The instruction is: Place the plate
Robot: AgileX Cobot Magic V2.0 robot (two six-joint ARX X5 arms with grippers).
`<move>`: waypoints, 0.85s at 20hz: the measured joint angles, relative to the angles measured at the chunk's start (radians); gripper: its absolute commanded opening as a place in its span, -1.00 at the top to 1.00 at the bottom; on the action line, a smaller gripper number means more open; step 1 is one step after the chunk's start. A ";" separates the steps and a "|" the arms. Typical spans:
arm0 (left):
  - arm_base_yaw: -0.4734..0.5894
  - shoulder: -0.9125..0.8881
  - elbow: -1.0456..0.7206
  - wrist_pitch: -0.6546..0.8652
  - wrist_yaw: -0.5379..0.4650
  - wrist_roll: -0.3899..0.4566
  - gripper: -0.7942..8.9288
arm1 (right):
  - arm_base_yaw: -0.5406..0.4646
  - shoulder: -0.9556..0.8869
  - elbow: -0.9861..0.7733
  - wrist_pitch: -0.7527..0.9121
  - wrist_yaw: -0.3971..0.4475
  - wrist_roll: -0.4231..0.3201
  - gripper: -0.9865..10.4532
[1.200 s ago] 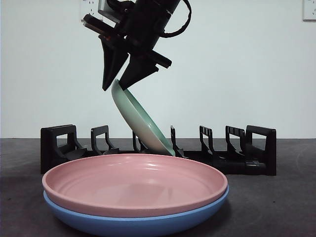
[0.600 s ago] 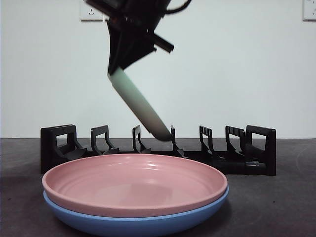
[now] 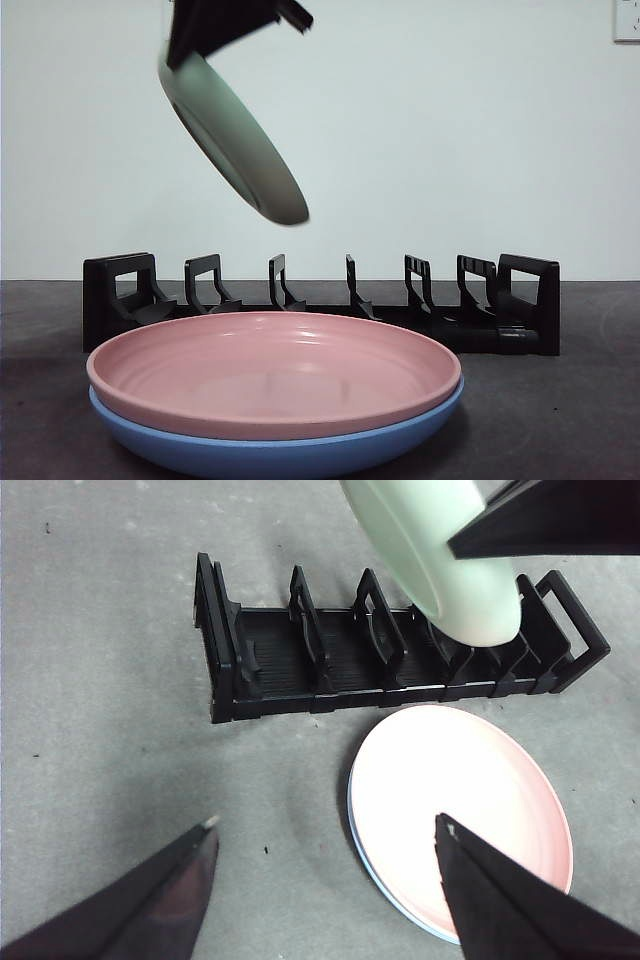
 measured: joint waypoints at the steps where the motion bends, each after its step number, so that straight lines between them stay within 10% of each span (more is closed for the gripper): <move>1: 0.000 0.000 0.000 0.000 0.000 0.000 0.13 | 0.011 -0.026 -0.013 0.011 0.020 -0.005 0.80; 17: 0.000 0.000 0.000 0.014 0.000 -0.002 0.13 | 0.187 -0.710 -0.827 0.283 0.282 -0.115 0.80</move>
